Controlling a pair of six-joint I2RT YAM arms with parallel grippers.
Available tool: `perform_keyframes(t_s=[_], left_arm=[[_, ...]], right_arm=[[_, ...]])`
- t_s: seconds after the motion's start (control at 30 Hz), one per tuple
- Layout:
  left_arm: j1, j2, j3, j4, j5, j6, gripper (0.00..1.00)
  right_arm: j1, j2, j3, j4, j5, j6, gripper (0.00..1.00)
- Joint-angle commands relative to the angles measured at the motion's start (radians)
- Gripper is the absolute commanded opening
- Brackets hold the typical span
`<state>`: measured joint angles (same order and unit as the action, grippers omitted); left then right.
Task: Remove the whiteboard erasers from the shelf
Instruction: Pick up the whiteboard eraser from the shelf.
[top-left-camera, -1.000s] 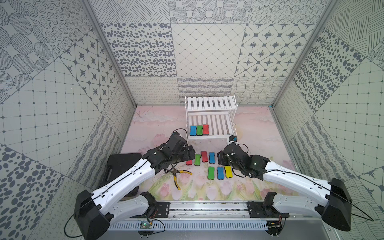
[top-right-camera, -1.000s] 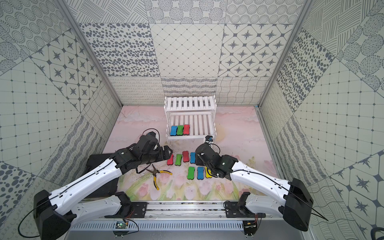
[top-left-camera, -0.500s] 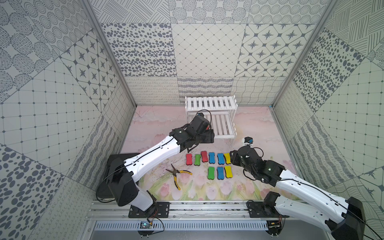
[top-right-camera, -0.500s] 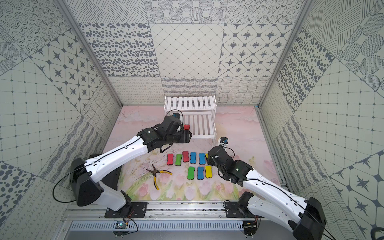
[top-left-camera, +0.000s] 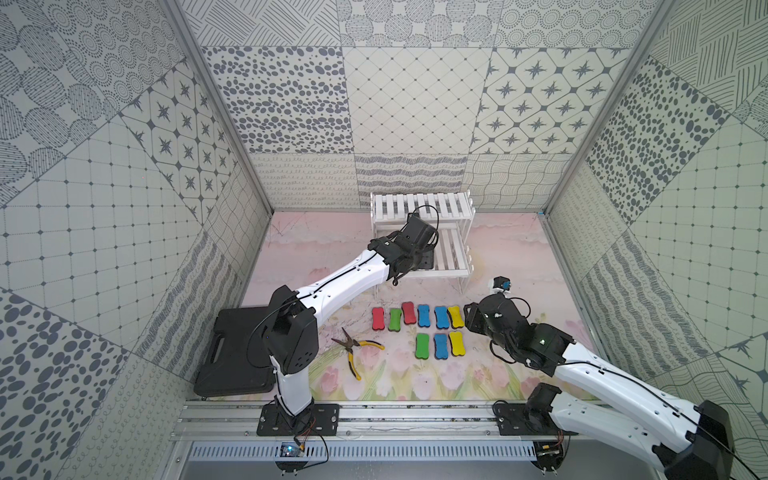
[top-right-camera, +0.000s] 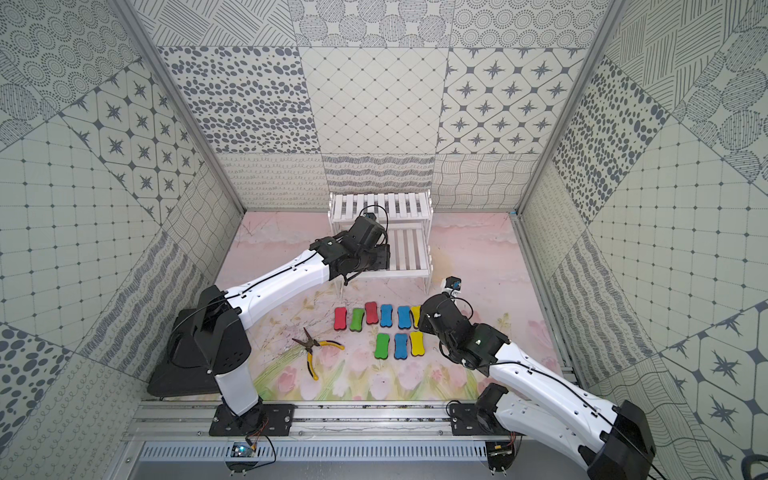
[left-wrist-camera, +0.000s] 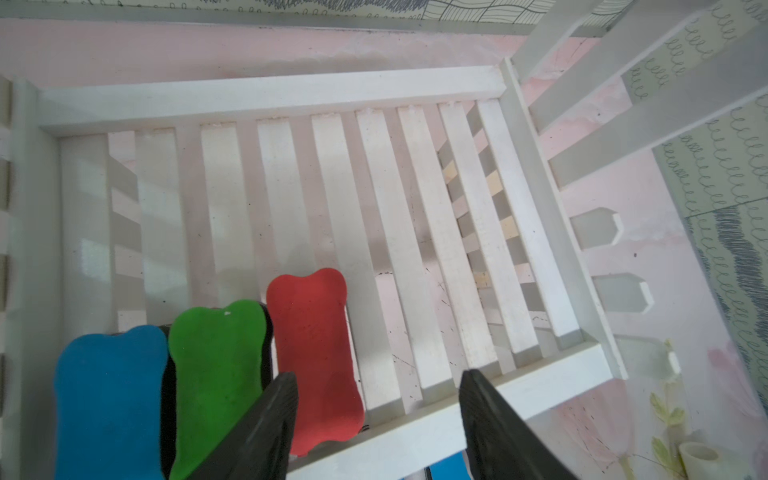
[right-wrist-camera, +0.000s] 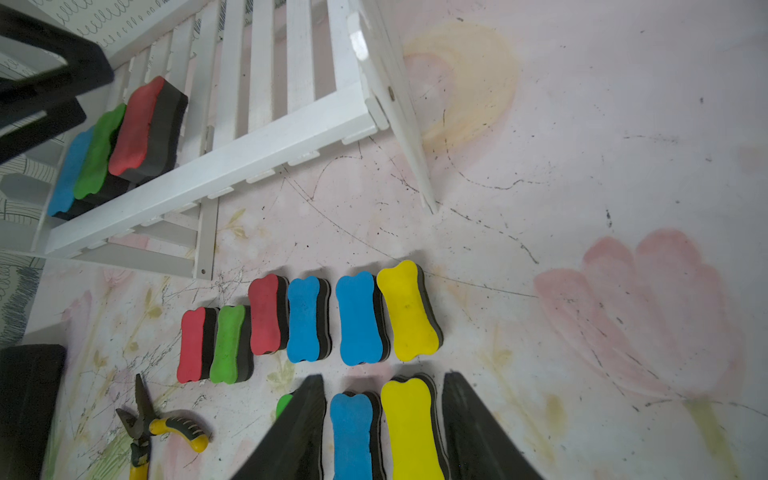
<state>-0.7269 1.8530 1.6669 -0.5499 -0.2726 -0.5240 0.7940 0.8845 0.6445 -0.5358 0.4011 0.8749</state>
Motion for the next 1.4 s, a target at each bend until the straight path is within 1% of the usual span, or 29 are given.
perform_keyframes(t_s=[0.0,0.4,0.63,0.93,1.37], left_arm=[[0.011,0.029,0.025,-0.044,-0.071,0.031,0.64],[0.012,0.033,0.013,-0.045,-0.112,0.019,0.62],[0.012,0.049,0.007,-0.045,-0.100,0.021,0.61],[0.008,0.049,0.005,-0.042,-0.076,0.022,0.58],[-0.004,0.025,0.011,-0.044,-0.100,0.019,0.59]], right_arm=[[-0.013,-0.016,-0.010,0.013,-0.002,0.003,0.50],[-0.037,-0.014,-0.013,0.014,-0.022,0.003,0.50],[-0.045,-0.013,-0.013,0.013,-0.028,0.002,0.50],[-0.060,-0.014,-0.016,0.013,-0.036,-0.001,0.50],[-0.076,-0.018,-0.021,0.013,-0.050,-0.003,0.50]])
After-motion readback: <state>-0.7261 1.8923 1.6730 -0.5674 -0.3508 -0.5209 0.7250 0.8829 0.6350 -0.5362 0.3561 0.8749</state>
